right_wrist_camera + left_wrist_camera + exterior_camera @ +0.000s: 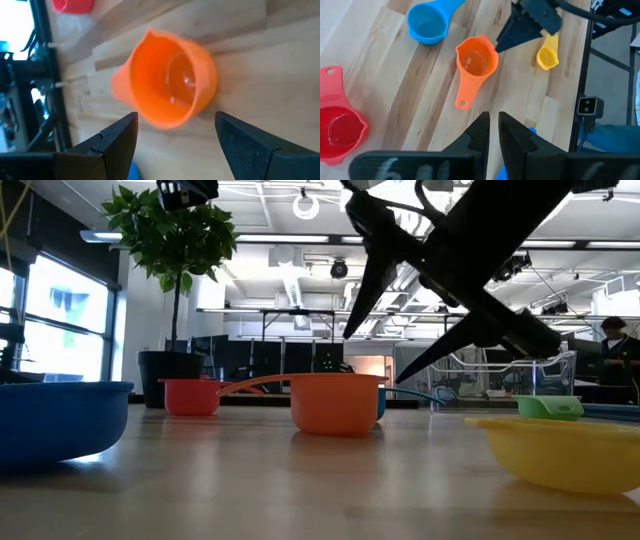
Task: Nest measuring cups in basket
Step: Stack the orange measuring cup on top of the purple measuring cup
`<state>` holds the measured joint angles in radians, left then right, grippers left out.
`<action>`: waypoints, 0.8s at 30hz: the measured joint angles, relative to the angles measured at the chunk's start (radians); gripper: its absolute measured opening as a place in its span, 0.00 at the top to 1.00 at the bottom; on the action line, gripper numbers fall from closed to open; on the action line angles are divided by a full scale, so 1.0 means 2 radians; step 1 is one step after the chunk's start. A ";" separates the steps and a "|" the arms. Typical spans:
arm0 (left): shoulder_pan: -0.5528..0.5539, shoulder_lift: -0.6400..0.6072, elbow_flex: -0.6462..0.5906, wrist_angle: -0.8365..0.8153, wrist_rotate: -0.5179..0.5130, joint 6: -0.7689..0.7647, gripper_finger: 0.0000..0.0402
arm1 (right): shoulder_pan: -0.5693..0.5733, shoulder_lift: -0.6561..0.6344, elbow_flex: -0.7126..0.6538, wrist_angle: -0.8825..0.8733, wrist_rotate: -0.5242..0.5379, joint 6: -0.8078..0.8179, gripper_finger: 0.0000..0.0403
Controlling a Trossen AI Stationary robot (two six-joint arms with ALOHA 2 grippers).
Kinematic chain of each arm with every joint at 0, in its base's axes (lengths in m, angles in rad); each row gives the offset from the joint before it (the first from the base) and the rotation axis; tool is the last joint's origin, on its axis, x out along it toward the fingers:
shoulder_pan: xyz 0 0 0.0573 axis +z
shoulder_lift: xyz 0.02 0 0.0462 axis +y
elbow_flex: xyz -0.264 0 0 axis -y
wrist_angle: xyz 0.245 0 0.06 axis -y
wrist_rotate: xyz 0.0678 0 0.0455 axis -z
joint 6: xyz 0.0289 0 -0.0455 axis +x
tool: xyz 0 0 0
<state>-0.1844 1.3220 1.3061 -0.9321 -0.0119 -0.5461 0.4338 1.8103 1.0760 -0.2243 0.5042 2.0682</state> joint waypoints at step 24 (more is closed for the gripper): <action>0.000 0.000 0.000 0.000 0.000 0.013 0.92 | -0.040 0.022 0.000 -0.013 -0.061 -0.029 0.37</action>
<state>-0.1844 1.3220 1.3064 -0.9318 -0.0124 -0.5205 0.3531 1.8549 1.0760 -0.2502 0.3824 2.0107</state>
